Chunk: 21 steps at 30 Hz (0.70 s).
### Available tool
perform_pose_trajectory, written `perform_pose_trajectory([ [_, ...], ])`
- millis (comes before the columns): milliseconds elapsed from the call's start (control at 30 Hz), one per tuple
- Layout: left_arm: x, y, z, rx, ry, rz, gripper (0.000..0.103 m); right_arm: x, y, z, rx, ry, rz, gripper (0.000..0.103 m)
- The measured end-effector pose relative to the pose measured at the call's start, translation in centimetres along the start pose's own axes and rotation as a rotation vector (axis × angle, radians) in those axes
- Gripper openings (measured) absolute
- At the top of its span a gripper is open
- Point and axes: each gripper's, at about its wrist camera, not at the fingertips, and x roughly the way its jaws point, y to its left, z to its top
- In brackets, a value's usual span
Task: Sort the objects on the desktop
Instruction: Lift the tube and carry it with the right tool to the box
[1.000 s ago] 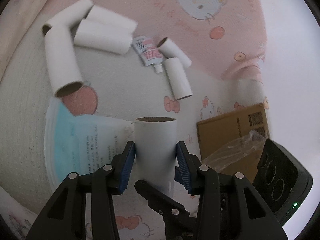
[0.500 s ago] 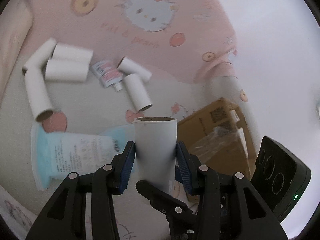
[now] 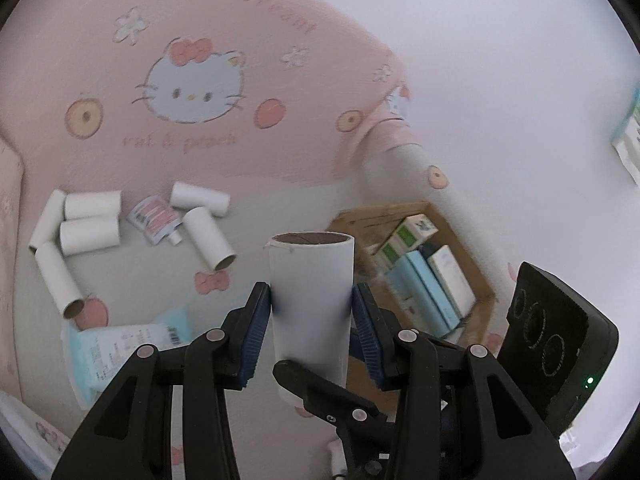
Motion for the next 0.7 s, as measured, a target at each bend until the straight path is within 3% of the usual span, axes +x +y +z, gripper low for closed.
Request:
perform_pose_trajectory([
  [400,0.1,-8.3,4.0,0.135,-0.026,-0.026,0.046,-6.7,-3.1,2.2,0.018,-0.129,-0.043,0.041],
  [700,3.0,-11.4,6.0,0.164,0.026,-0.092,0.046,-10.0,-7.1,3.3,0.056,-0.159,-0.054,0.042],
])
